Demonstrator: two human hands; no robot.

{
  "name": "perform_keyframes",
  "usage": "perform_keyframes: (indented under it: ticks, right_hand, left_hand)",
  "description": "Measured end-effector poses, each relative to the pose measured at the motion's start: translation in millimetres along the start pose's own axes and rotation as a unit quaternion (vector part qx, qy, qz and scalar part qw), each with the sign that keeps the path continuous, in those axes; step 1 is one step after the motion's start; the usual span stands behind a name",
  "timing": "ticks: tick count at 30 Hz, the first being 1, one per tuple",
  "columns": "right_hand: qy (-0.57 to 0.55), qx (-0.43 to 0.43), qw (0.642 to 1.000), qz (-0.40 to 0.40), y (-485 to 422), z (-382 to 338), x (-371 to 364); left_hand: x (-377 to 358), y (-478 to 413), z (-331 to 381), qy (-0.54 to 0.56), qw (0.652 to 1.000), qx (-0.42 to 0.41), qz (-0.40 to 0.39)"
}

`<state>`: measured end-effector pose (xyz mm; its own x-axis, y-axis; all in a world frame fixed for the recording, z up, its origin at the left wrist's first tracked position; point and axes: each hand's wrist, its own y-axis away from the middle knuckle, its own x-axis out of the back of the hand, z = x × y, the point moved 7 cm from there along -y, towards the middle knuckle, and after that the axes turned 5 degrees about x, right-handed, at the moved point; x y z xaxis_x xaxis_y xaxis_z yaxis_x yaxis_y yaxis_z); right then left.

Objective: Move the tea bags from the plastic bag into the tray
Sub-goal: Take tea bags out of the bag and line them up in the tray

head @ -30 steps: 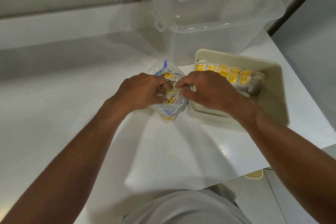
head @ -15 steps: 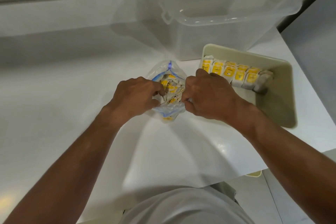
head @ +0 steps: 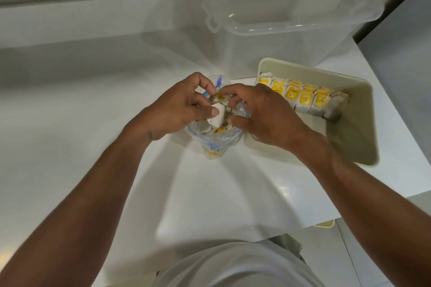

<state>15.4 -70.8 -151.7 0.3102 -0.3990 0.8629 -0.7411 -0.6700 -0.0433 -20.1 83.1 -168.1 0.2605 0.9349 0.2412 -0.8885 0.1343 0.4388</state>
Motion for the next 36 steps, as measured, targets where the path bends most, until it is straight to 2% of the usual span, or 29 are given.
perform_keyframes:
  ticks: [3,5,8,10,14,15,16,18,19,21,24,27,29,31,33,36]
  right_hand:
    - [-0.044,0.004,0.999,-0.008,-2,0,-1]
    - [-0.046,0.009,0.999,-0.001,-2,-2,-1]
    - [0.019,-0.009,1.0,0.018,-1,-5,1]
    - [0.054,-0.006,0.998,0.032,-1,-8,3]
    - [-0.045,-0.013,0.998,0.037,-1,-4,4]
    - [-0.054,-0.025,0.998,0.034,-1,-1,4]
    - [-0.056,-0.037,0.997,0.029,-1,2,5]
    - [-0.084,-0.059,0.994,0.024,-1,8,7]
    - [-0.108,-0.07,0.991,0.025,-1,11,8]
    - [-0.147,-0.089,0.985,0.03,-1,16,11]
    - [-0.153,-0.095,0.983,0.036,-1,19,14]
    - [-0.129,-0.096,0.987,0.026,1,20,13]
    - [-0.129,-0.097,0.987,0.023,1,21,12]
    - [-0.135,-0.097,0.986,0.025,1,21,13]
    - [-0.142,-0.095,0.985,0.029,1,20,14]
    - [-0.136,-0.09,0.986,0.031,2,20,16]
  left_hand:
    - [-2,-2,4,-0.012,1.0,0.01,-0.001]
    - [0,-4,8,-0.012,0.999,0.015,0.032]
    - [3,-7,7,0.026,0.995,0.039,0.092]
    - [0,-7,9,0.056,0.992,0.052,0.103]
    - [-1,-6,15,0.076,0.99,0.033,0.115]
    - [4,-6,16,0.025,0.99,0.016,0.136]
    - [9,-6,17,-0.076,0.983,-0.007,0.166]
    - [11,-5,18,-0.31,0.93,-0.046,0.192]
    - [7,-6,16,-0.381,0.907,-0.055,0.172]
    - [-5,-10,5,-0.48,0.868,-0.052,0.118]
    - [-21,-13,-1,-0.601,0.787,-0.066,0.123]
    - [-25,-13,-2,-0.635,0.759,-0.047,0.138]
    - [-25,-14,-2,-0.64,0.755,-0.045,0.135]
    - [-25,-15,-2,-0.626,0.765,-0.047,0.141]
    - [-19,-17,-3,-0.585,0.796,-0.04,0.148]
    - [-6,-20,-4,-0.475,0.867,-0.027,0.145]
